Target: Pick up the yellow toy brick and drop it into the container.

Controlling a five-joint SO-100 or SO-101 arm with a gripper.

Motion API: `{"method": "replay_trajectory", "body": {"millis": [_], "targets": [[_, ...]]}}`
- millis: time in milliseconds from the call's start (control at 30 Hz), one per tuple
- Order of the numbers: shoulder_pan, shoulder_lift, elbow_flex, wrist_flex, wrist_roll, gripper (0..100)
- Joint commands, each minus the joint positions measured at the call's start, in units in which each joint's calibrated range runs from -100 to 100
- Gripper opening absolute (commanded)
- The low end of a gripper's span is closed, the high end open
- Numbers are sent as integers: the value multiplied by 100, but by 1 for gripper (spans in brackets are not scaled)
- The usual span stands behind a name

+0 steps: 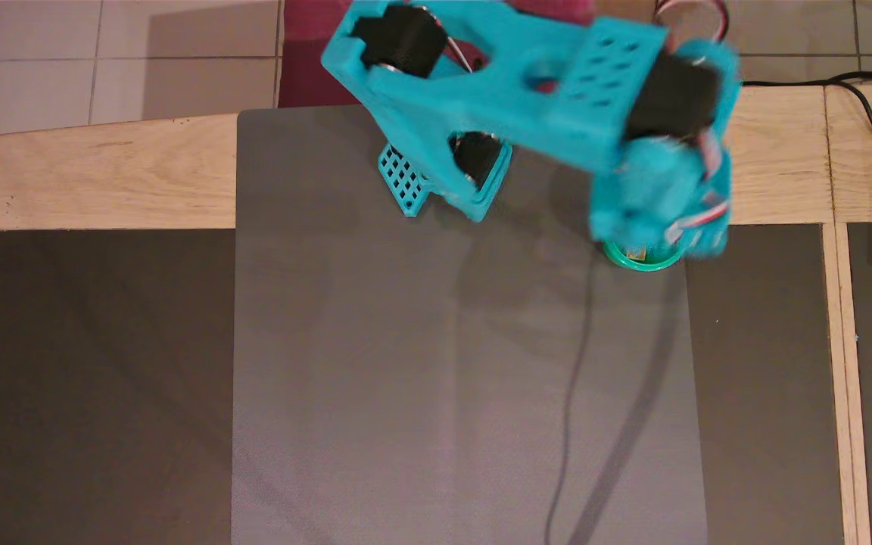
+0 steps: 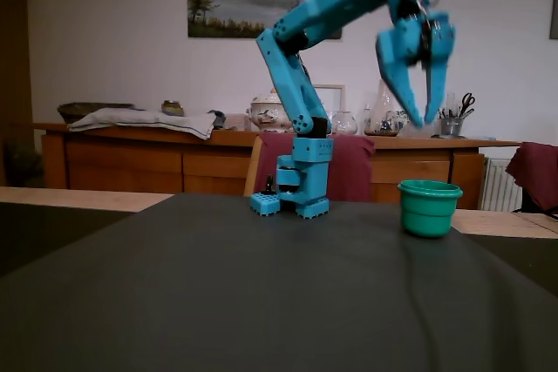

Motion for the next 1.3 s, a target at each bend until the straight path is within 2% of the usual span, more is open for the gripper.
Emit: {"method": "replay_trajectory", "body": {"millis": [0, 133, 267, 367, 567, 867, 1267], "targets": [[1273, -661, -723, -57, -19, 0], [2844, -1318, -868, -270, -76, 0], [4414, -1757, -814, -546, -683, 0], [4956, -1984, -678, -448, -798, 0], [5018, -2743, 1109, -661, -798, 0], [4917, -4919, 4953, -2411, -761, 0], [4492, -6630, 7923, -3513, -787, 0]]}}
